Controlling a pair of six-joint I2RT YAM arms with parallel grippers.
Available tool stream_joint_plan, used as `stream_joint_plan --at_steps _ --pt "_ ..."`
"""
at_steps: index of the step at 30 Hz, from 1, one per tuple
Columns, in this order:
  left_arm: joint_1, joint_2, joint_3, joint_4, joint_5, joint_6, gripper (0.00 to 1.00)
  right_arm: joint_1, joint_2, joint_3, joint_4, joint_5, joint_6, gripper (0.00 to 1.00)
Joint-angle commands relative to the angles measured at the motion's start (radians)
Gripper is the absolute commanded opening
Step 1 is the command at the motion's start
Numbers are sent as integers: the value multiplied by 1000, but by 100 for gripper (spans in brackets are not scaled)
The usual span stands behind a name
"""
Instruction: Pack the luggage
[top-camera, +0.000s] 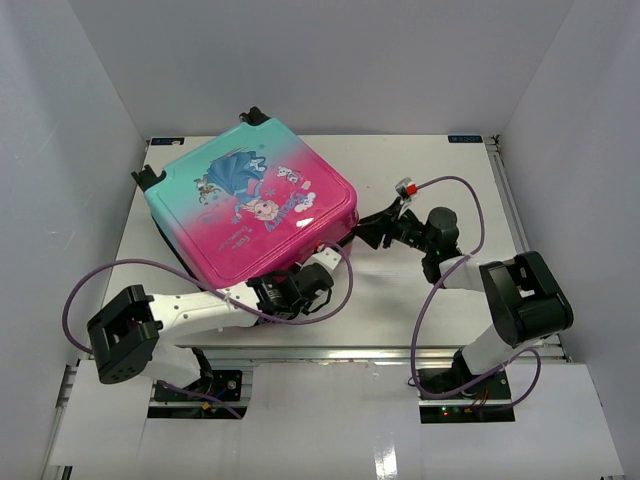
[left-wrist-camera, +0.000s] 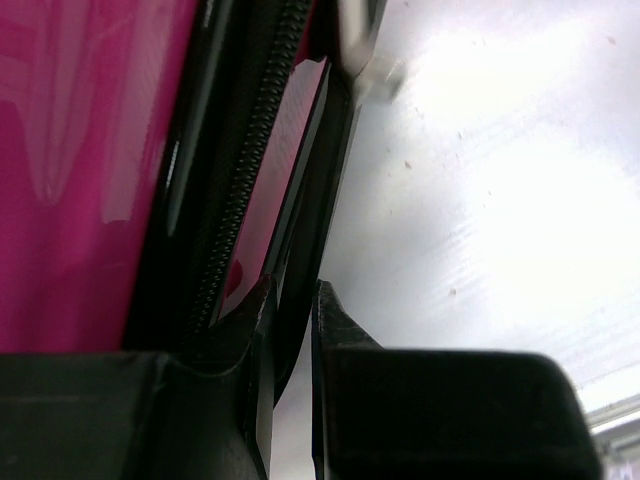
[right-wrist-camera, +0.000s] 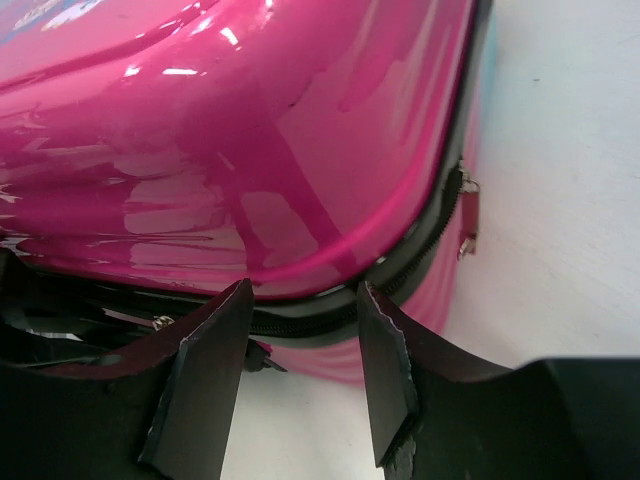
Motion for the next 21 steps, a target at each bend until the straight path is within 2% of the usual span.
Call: stream_joint_plan --at_steps 1,8,16,21 --pt "13 -119 -15 63 96 -37 0 77 23 4 66 -4 -22 53" --pt "32 -136 -34 105 127 -29 0 175 -42 -77 77 75 -56 56" --pt "49 -141 -57 165 148 -19 0 265 -134 -108 -49 235 -128 57" --pt "55 -165 -74 193 168 -17 0 298 -120 -109 -46 239 -131 58"
